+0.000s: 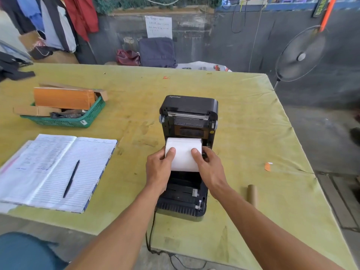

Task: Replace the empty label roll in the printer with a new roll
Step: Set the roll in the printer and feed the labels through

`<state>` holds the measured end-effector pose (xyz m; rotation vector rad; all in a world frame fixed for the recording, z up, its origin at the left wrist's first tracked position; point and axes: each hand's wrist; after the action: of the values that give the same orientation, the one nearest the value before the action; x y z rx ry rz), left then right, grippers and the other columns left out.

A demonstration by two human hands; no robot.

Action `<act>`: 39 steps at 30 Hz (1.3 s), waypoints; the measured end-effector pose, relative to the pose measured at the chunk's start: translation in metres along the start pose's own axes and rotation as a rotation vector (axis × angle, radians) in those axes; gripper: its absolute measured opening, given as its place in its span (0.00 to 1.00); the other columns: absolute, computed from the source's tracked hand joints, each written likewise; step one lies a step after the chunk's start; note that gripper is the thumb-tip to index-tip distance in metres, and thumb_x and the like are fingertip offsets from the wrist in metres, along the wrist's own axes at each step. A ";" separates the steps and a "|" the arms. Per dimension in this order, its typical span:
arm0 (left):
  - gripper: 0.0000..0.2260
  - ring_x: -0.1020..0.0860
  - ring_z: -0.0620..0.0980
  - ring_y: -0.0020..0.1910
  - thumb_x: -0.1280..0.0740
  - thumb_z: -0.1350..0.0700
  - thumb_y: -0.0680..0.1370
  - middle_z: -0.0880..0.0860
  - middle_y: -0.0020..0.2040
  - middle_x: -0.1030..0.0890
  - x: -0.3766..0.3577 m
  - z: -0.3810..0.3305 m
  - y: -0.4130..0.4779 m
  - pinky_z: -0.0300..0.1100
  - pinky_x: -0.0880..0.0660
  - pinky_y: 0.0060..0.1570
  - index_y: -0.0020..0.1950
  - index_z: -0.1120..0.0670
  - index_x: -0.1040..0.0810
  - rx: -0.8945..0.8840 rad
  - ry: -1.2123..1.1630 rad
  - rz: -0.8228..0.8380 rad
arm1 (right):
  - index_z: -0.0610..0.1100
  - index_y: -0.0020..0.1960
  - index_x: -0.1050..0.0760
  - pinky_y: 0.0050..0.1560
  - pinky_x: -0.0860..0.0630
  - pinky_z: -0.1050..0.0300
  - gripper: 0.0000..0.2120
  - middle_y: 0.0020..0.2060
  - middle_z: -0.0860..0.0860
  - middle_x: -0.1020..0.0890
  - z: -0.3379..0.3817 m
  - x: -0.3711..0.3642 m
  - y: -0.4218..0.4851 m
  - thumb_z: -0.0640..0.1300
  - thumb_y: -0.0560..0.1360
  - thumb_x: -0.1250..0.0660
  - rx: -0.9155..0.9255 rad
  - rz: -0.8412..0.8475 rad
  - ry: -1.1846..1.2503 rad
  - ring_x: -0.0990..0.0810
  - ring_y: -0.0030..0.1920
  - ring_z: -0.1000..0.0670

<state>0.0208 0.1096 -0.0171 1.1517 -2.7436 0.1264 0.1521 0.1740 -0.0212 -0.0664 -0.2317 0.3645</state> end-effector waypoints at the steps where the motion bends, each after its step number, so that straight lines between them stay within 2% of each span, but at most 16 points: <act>1: 0.08 0.18 0.59 0.47 0.32 0.53 0.79 0.54 0.43 0.14 0.001 0.002 0.002 0.59 0.22 0.48 0.42 0.48 0.15 0.007 0.003 0.009 | 0.45 0.76 0.33 0.66 0.26 0.51 0.29 0.68 0.50 0.23 -0.002 -0.002 0.001 0.59 0.79 0.37 0.006 0.007 -0.003 0.23 0.65 0.48; 5: 0.16 0.22 0.60 0.40 0.33 0.50 0.79 0.65 0.44 0.18 0.002 0.013 0.014 0.61 0.23 0.47 0.45 0.65 0.20 -0.017 0.020 0.065 | 0.43 0.75 0.32 0.65 0.29 0.57 0.28 0.71 0.52 0.26 -0.003 -0.009 0.008 0.57 0.81 0.38 0.004 -0.006 -0.056 0.27 0.69 0.51; 8: 0.19 0.24 0.63 0.40 0.33 0.51 0.79 0.68 0.45 0.21 0.002 0.019 0.025 0.57 0.25 0.41 0.44 0.69 0.23 -0.053 0.044 0.140 | 0.40 0.73 0.29 0.65 0.29 0.53 0.29 0.66 0.46 0.25 -0.008 -0.013 0.013 0.58 0.80 0.39 -0.066 -0.054 -0.084 0.25 0.62 0.49; 10: 0.20 0.28 0.58 0.36 0.33 0.52 0.79 0.69 0.42 0.21 0.004 0.020 0.030 0.48 0.30 0.38 0.43 0.70 0.24 -0.066 0.039 0.160 | 0.40 0.66 0.23 0.57 0.29 0.52 0.26 0.59 0.43 0.24 -0.010 -0.016 0.014 0.59 0.80 0.39 -0.114 -0.070 -0.088 0.26 0.53 0.46; 12: 0.20 0.29 0.51 0.35 0.33 0.52 0.79 0.68 0.40 0.22 0.004 0.023 0.035 0.44 0.33 0.36 0.41 0.70 0.24 -0.052 0.051 0.177 | 0.44 0.51 0.23 0.49 0.30 0.54 0.19 0.49 0.48 0.28 -0.011 -0.021 0.015 0.59 0.80 0.39 -0.148 -0.082 -0.103 0.28 0.45 0.47; 15: 0.21 0.34 0.46 0.30 0.32 0.52 0.78 0.60 0.29 0.30 0.005 0.028 0.038 0.37 0.38 0.29 0.32 0.65 0.30 -0.041 0.076 0.166 | 0.40 0.52 0.24 0.49 0.35 0.56 0.20 0.50 0.47 0.33 -0.011 -0.026 0.018 0.58 0.80 0.39 -0.162 -0.107 -0.099 0.32 0.44 0.49; 17: 0.23 0.38 0.44 0.26 0.31 0.52 0.78 0.52 0.27 0.35 0.003 0.029 0.040 0.33 0.42 0.25 0.29 0.62 0.36 -0.062 0.104 0.149 | 0.43 0.48 0.34 0.49 0.37 0.56 0.17 0.50 0.46 0.35 -0.012 -0.028 0.018 0.57 0.80 0.39 -0.148 -0.134 -0.121 0.33 0.43 0.49; 19: 0.24 0.41 0.44 0.24 0.31 0.53 0.77 0.49 0.25 0.38 0.002 0.030 0.040 0.34 0.42 0.23 0.27 0.57 0.40 -0.074 0.134 0.134 | 0.45 0.48 0.37 0.49 0.38 0.55 0.16 0.49 0.46 0.36 -0.014 -0.029 0.016 0.57 0.80 0.39 -0.148 -0.160 -0.135 0.34 0.43 0.49; 23: 0.26 0.40 0.44 0.23 0.31 0.53 0.77 0.45 0.20 0.39 0.004 0.035 0.036 0.34 0.41 0.23 0.25 0.52 0.42 -0.071 0.156 0.127 | 0.52 0.37 0.38 0.49 0.37 0.55 0.16 0.49 0.46 0.35 -0.017 -0.034 0.012 0.56 0.80 0.39 -0.157 -0.187 -0.162 0.37 0.47 0.46; 25: 0.26 0.38 0.43 0.22 0.31 0.54 0.76 0.44 0.19 0.37 0.006 0.037 0.037 0.33 0.41 0.23 0.22 0.50 0.41 -0.096 0.161 0.134 | 0.43 0.42 0.27 0.54 0.30 0.52 0.18 0.51 0.45 0.31 -0.018 -0.036 0.012 0.57 0.81 0.40 -0.172 -0.172 -0.180 0.31 0.49 0.44; 28: 0.26 0.38 0.42 0.22 0.31 0.55 0.76 0.45 0.19 0.37 0.009 0.035 0.038 0.32 0.41 0.22 0.21 0.50 0.38 -0.114 0.164 0.134 | 0.35 0.57 0.23 0.62 0.27 0.48 0.24 0.57 0.45 0.29 -0.018 -0.039 0.009 0.57 0.81 0.40 -0.161 -0.173 -0.227 0.28 0.58 0.45; 31: 0.26 0.41 0.44 0.22 0.30 0.55 0.76 0.45 0.21 0.41 0.008 0.035 0.037 0.33 0.42 0.22 0.24 0.51 0.41 -0.124 0.174 0.122 | 0.35 0.52 0.25 0.58 0.27 0.50 0.24 0.53 0.46 0.29 -0.019 -0.037 0.011 0.57 0.81 0.40 -0.148 -0.172 -0.239 0.27 0.55 0.44; 34: 0.26 0.41 0.44 0.22 0.31 0.54 0.76 0.45 0.20 0.41 0.006 0.034 0.031 0.33 0.41 0.22 0.24 0.52 0.42 -0.126 0.165 0.106 | 0.43 0.43 0.33 0.50 0.34 0.54 0.16 0.49 0.47 0.32 -0.019 -0.032 0.014 0.56 0.81 0.40 -0.144 -0.161 -0.220 0.33 0.48 0.47; 36: 0.26 0.40 0.44 0.22 0.31 0.55 0.76 0.45 0.19 0.40 0.005 0.035 0.028 0.32 0.41 0.22 0.24 0.52 0.42 -0.126 0.152 0.093 | 0.40 0.43 0.30 0.53 0.31 0.54 0.19 0.50 0.46 0.31 -0.019 -0.031 0.013 0.55 0.81 0.40 -0.140 -0.152 -0.236 0.31 0.49 0.47; 37: 0.26 0.40 0.43 0.22 0.31 0.55 0.76 0.45 0.19 0.40 0.005 0.036 0.027 0.32 0.41 0.22 0.23 0.51 0.42 -0.128 0.155 0.095 | 0.35 0.49 0.24 0.57 0.27 0.51 0.22 0.53 0.45 0.29 -0.019 -0.030 0.013 0.56 0.81 0.40 -0.139 -0.153 -0.253 0.28 0.53 0.45; 39: 0.26 0.40 0.43 0.22 0.31 0.55 0.77 0.45 0.19 0.40 0.005 0.034 0.026 0.31 0.41 0.22 0.23 0.51 0.41 -0.124 0.165 0.097 | 0.32 0.61 0.23 0.64 0.27 0.46 0.26 0.59 0.43 0.28 -0.017 -0.029 0.012 0.56 0.81 0.40 -0.120 -0.169 -0.266 0.27 0.59 0.45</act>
<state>-0.0053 0.1188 -0.0504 0.9327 -2.6216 0.0590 0.1256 0.1748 -0.0453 -0.1163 -0.5188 0.1893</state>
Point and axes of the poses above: each hand's wrist, its own y-axis towards the middle knuckle, its own x-axis out of the back of the hand, z = x × y
